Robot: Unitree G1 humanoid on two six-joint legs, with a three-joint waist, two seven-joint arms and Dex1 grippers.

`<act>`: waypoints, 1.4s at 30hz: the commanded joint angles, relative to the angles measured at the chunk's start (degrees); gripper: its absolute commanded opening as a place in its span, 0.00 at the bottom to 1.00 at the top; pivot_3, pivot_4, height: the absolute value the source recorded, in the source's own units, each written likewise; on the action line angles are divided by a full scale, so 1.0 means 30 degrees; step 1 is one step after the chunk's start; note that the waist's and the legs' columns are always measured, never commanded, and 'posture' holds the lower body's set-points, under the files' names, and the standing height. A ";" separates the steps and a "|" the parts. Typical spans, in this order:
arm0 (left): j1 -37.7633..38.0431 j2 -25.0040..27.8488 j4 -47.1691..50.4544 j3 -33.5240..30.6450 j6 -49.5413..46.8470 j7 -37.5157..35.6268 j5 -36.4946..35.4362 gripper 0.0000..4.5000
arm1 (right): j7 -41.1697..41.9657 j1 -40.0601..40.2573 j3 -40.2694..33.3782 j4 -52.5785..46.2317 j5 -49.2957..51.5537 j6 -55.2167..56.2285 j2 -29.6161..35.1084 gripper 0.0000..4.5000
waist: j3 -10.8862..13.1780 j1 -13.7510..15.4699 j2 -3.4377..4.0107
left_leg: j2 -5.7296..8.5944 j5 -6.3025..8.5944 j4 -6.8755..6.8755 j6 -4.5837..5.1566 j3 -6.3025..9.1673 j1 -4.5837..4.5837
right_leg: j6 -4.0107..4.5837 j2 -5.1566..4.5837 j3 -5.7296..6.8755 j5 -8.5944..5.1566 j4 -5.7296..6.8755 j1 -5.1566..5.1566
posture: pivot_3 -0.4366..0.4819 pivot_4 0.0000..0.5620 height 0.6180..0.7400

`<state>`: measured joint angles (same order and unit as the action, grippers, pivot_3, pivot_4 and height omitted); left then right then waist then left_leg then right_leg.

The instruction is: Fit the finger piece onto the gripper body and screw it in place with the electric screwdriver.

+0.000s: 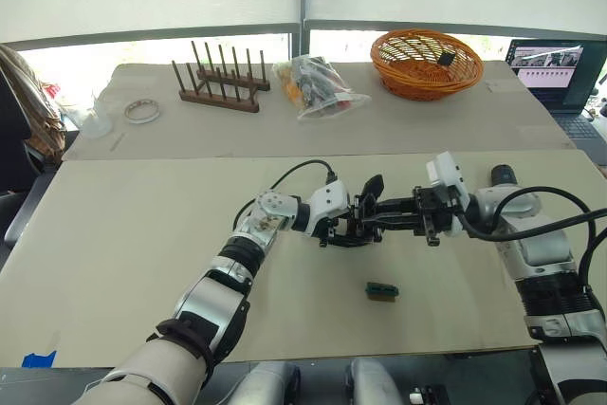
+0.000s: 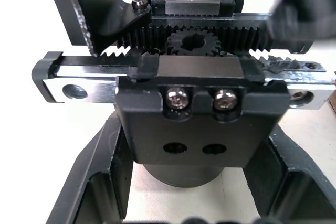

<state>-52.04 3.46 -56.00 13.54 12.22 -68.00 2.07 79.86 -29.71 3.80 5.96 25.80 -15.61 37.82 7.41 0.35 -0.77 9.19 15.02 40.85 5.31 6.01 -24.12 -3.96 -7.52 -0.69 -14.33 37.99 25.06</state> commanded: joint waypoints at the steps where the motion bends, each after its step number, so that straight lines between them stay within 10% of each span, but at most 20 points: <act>1: -0.0517 0.0131 0.0187 -0.0161 -0.0030 0.0117 -0.0096 0.51 | 0.0174 0.0005 -0.0078 0.0333 -0.0360 0.1022 -0.0048 0.07 | 0.0000 -0.0007 0.0000 | 0.0000 0.0000 0.0000 0.0000 -0.0002 0.0000 | 0.0000 0.0005 0.0002 0.0000 0.0001 0.0000 | 0.48 0.27 1.00; 42: -0.0579 0.0124 0.0117 -0.0169 0.0110 0.0258 -0.0061 0.51 | 0.0615 -0.0114 0.0386 0.2301 -0.1535 0.1746 0.0669 0.07 | 0.0000 0.0038 0.0000 | 0.0008 0.0000 0.0013 0.0001 0.0001 0.0004 | 0.0000 0.0011 0.0008 0.0000 -0.0001 -0.0003 | 0.48 0.27 1.00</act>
<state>-52.16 3.29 -56.18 13.62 12.20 -67.61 2.18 81.57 -30.73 3.97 9.94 24.20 -11.04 38.67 7.41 0.46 -0.77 9.21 15.02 40.89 5.32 6.01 -24.10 -3.96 -7.48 -0.66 -14.33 37.99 25.04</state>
